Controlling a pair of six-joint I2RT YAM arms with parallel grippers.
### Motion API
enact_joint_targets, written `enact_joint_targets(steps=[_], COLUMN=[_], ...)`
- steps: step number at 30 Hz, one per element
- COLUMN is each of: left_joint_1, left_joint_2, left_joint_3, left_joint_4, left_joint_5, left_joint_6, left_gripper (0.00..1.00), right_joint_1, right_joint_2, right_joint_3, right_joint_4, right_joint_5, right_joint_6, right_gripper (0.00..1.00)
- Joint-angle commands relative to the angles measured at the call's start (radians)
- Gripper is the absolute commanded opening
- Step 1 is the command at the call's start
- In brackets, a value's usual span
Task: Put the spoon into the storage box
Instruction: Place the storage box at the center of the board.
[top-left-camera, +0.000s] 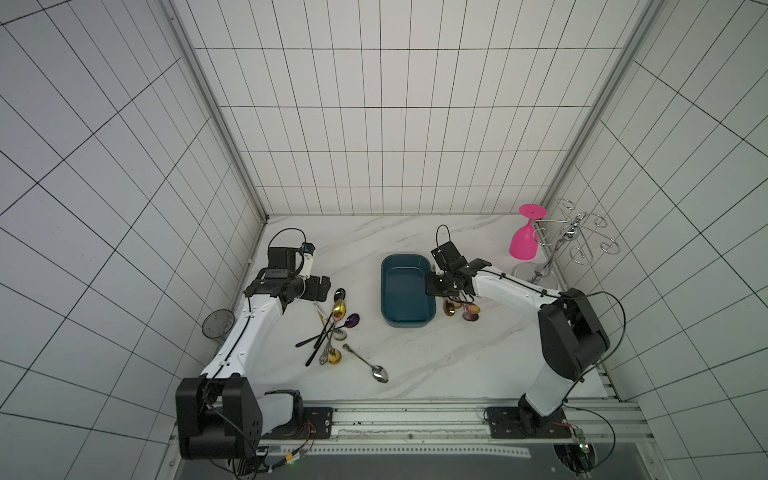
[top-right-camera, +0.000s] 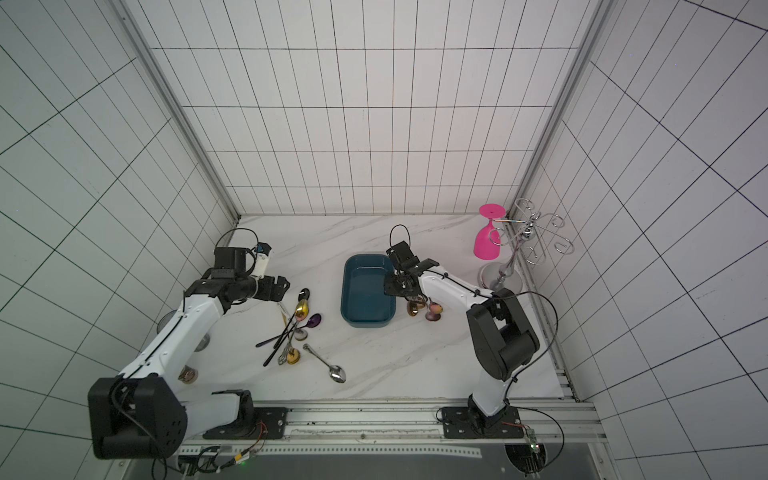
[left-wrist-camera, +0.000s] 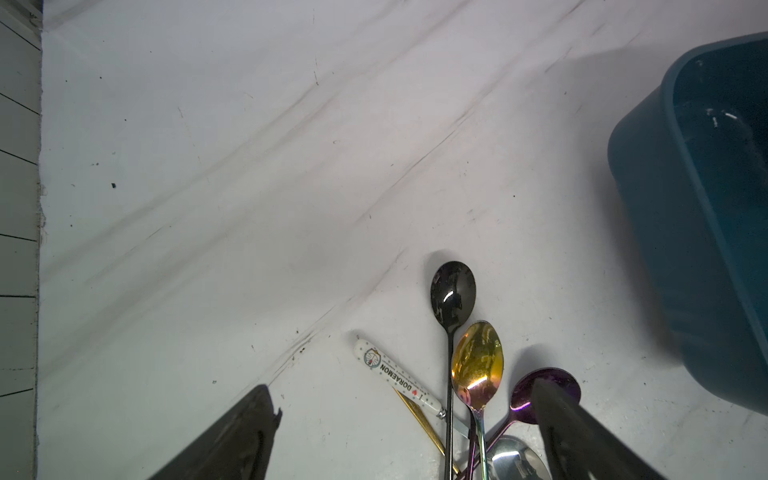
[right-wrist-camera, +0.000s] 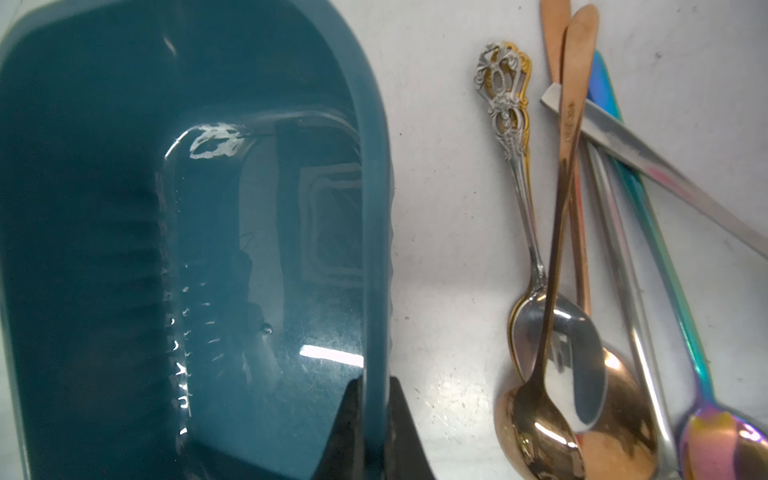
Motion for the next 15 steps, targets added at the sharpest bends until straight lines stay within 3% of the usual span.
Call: enact_joint_targets(steps=[1,8,15], left_joint_1=[-0.013,-0.044,-0.044], left_joint_2=[0.013,0.036,0.047], left_joint_3=[-0.013,-0.017,-0.022], left_joint_4=[-0.022,-0.018,-0.004], left_joint_5=[-0.016,-0.009,0.003], left_joint_6=[0.026,0.027,0.015], left_gripper=[0.97,0.97,0.97], right_joint_1=[0.025,0.034,0.038], right_joint_2=[0.021,0.063,0.07], right_joint_3=[-0.006,0.005,0.026], right_joint_4=[-0.005,-0.03,-0.058], right_joint_5=[0.038,0.056,0.062], right_joint_6=[0.023,0.01,0.002], right_gripper=[0.0,0.01,0.12])
